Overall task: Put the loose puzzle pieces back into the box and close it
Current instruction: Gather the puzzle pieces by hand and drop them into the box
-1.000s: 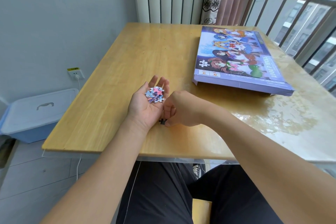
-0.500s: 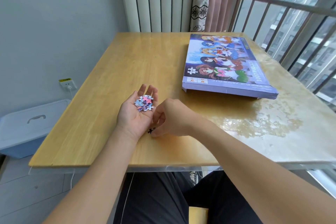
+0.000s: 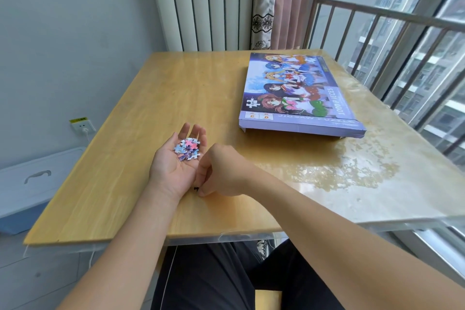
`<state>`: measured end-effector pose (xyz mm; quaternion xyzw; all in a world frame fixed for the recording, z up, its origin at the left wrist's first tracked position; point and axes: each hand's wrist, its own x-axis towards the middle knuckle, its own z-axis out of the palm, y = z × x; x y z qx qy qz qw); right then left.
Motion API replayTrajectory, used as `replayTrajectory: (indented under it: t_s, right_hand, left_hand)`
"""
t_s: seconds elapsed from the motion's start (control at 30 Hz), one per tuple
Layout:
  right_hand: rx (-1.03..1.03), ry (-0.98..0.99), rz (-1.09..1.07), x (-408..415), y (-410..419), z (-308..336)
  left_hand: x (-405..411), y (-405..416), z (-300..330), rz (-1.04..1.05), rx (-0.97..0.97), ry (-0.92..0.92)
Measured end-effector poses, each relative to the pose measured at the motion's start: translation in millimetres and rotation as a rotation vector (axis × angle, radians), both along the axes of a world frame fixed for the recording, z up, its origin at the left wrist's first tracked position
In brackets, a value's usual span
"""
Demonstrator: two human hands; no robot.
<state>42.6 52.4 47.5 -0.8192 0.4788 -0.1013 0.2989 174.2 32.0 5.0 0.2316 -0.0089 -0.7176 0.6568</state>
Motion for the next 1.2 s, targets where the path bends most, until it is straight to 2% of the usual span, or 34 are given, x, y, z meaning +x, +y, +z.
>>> replayTrajectory:
  t_s: [0.1, 0.23, 0.4, 0.57, 0.73, 0.87, 0.9, 1.03, 1.07, 1.13, 1.2]
  right_hand:
    - [-0.019, -0.033, -0.028, 2.9, 3.3, -4.6]
    - [-0.084, 0.046, -0.012, 6.8, 4.2, -5.9]
    - [-0.008, 0.048, -0.041, 7.4, -3.2, -2.7]
    - [-0.020, 0.109, 0.007, 9.1, -6.2, -0.3]
    - [-0.064, 0.089, 0.051, 8.4, -4.0, -3.0]
    - [-0.028, -0.050, 0.053, -0.5, -4.8, -6.8]
    - [0.035, -0.149, 0.017, -5.4, -5.8, -6.2]
    - [0.379, -0.768, -0.241, -20.6, -19.4, 9.1]
    - [0.418, -0.840, -0.285, -21.6, -24.8, 13.3]
    - [0.348, -0.796, -0.328, -24.3, -33.2, 20.6]
    - [0.111, -0.598, -0.353, -32.5, -35.5, 22.8]
  left_hand:
    - [1.0, -1.0, -1.1, 0.007, -0.003, -0.013]
    - [3.3, -1.2, -3.0, 0.026, 0.000, -0.010]
    - [11.1, 5.2, -0.2, 0.052, 0.010, 0.000]
    - [12.5, 9.2, 1.7, 0.052, 0.011, 0.010]
    - [12.7, 9.4, 1.5, 0.046, 0.017, 0.020]
    - [12.7, 9.4, 4.0, 0.043, 0.027, 0.004]
    - [12.1, 9.3, 4.5, 0.046, 0.035, 0.002]
    - [-2.1, 10.6, 7.7, 0.023, 0.081, -0.058]
    - [-9.3, 11.1, 8.3, 0.009, 0.099, -0.081]
    - [-26.6, 10.0, 12.7, -0.012, 0.129, -0.100]
    - [-39.5, 6.8, 16.6, -0.008, 0.148, -0.087]
